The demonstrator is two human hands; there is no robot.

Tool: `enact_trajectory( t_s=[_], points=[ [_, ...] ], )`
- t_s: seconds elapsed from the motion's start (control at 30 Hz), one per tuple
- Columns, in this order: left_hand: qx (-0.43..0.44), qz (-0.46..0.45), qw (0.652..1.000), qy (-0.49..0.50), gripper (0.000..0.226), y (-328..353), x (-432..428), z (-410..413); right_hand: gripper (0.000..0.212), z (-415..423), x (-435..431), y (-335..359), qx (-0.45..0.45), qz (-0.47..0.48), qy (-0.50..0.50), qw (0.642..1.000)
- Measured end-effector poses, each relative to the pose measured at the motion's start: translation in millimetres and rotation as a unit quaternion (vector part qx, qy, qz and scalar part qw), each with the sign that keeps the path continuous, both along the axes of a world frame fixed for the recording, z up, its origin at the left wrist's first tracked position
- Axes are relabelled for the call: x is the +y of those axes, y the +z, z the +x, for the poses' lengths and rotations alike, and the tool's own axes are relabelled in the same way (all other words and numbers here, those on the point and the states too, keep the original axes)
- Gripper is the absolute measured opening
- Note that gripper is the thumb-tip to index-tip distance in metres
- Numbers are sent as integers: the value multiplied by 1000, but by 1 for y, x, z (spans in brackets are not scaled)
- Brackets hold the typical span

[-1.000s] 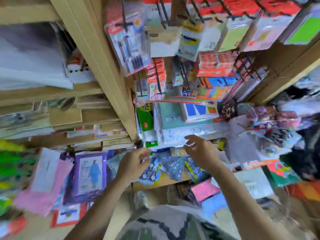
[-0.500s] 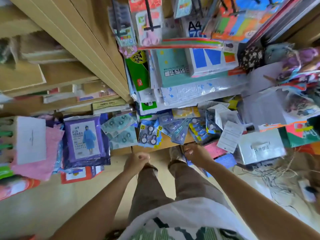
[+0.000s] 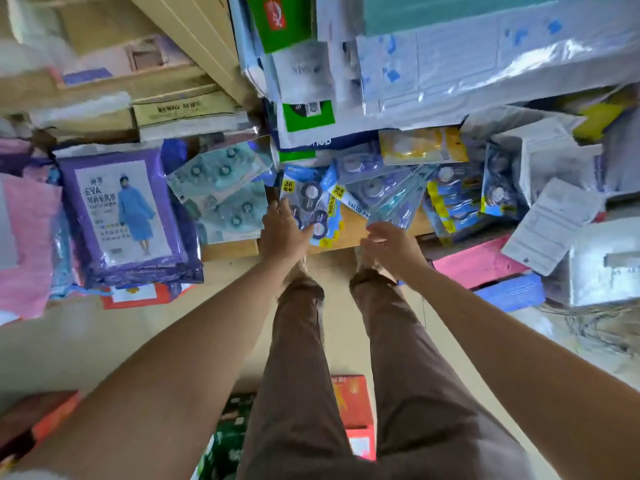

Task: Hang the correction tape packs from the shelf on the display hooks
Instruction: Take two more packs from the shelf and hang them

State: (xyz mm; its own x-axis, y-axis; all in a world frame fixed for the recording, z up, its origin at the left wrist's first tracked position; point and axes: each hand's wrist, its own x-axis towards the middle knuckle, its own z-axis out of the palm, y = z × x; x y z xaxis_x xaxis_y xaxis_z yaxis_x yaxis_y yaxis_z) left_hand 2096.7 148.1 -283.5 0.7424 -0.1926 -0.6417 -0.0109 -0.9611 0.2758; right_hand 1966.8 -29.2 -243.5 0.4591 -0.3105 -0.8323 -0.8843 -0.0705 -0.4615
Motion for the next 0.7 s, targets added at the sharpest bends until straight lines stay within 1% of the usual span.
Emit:
enact_trajectory(
  t_s=[0.03,0.07,0.1,0.2,0.23,0.3,0.37,0.43,0.5,0.53,0.6,0.7],
  points=[
    [-8,3,1000,5,96,-10,-1,0,33,0,3,-10,-4,2,-21,1000],
    [-16,4,1000,13,107,-16,-3,0,31,1,7,-18,-7,9,-41,999],
    [-24,9,1000,15,113,-25,-2,0,32,1,10,-26,-10,21,-58,998],
    [-48,32,998,6,115,-39,5,2,48,4,19,-42,-9,67,-115,991],
    [-46,23,998,19,113,-41,8,4,54,5,21,-47,-11,80,-125,989],
    [-29,-25,997,69,102,-41,12,8,64,10,24,-51,-12,98,-156,983],
    [-13,-77,990,114,81,-39,15,13,68,15,27,-51,-4,120,-195,973],
    [1,-115,982,151,66,-34,21,15,56,18,29,-48,-2,133,-223,966],
    [15,-133,970,201,61,-23,29,13,45,18,31,-44,-10,150,-261,954],
    [18,-140,963,228,58,-16,33,9,44,17,33,-39,-12,160,-269,950],
    [44,-170,942,287,49,-1,42,-2,48,16,37,-29,-14,180,-272,945],
    [130,-242,895,352,38,25,50,-26,54,12,45,-18,-6,206,-266,942]
  ],
)
